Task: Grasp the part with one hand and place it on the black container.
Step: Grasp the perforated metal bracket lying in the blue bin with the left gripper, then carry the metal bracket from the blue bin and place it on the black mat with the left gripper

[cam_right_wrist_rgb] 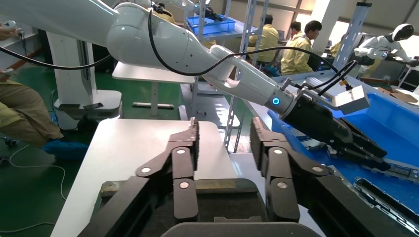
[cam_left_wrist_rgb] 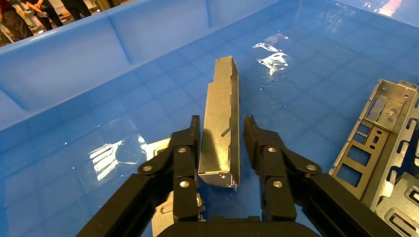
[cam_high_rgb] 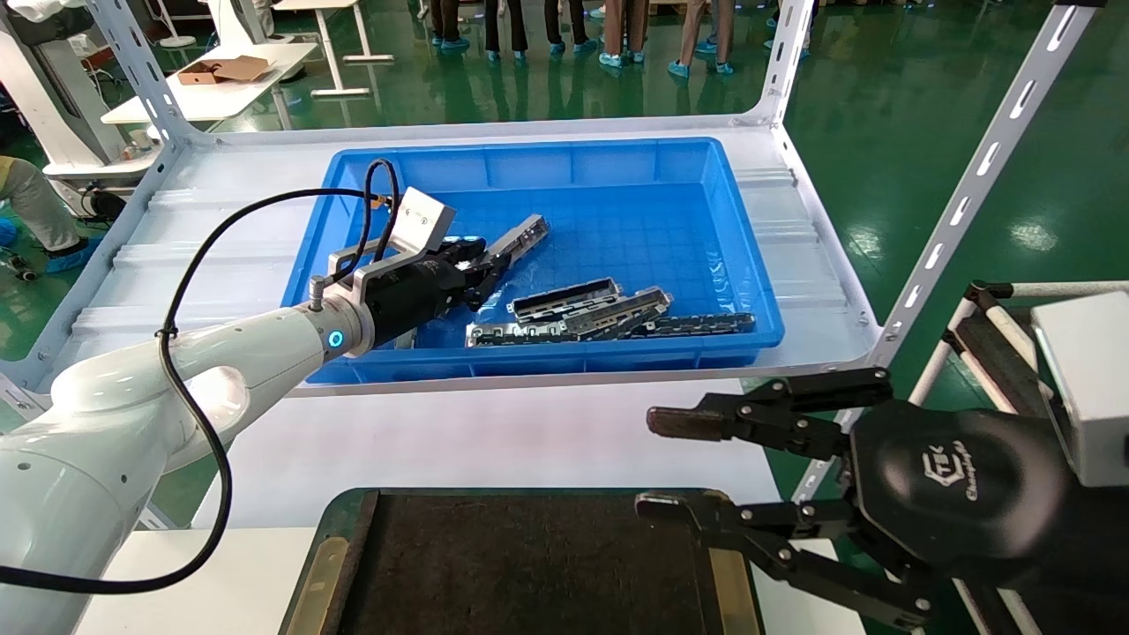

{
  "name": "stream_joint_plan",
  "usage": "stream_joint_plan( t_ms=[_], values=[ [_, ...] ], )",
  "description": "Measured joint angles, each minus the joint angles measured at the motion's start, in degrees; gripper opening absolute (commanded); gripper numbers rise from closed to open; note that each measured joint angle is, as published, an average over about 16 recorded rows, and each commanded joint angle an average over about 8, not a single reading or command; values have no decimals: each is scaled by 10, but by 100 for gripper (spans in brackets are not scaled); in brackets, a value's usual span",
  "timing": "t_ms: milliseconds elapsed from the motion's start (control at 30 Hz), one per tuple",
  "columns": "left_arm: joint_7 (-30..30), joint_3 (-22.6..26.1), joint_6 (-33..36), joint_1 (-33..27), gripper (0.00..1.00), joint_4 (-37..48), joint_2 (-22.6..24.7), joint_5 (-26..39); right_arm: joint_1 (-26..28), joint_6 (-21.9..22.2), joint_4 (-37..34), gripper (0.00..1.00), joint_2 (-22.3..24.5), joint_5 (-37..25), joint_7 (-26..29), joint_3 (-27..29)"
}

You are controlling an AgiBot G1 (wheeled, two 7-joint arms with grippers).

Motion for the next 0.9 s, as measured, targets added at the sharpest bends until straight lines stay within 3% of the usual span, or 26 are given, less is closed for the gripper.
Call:
stream_joint_plan(
  t_ms=[900],
  values=[
    [12, 6, 3, 0, 0, -7, -3, -35, 0, 0, 0, 0, 0, 0, 0, 0]
  ],
)
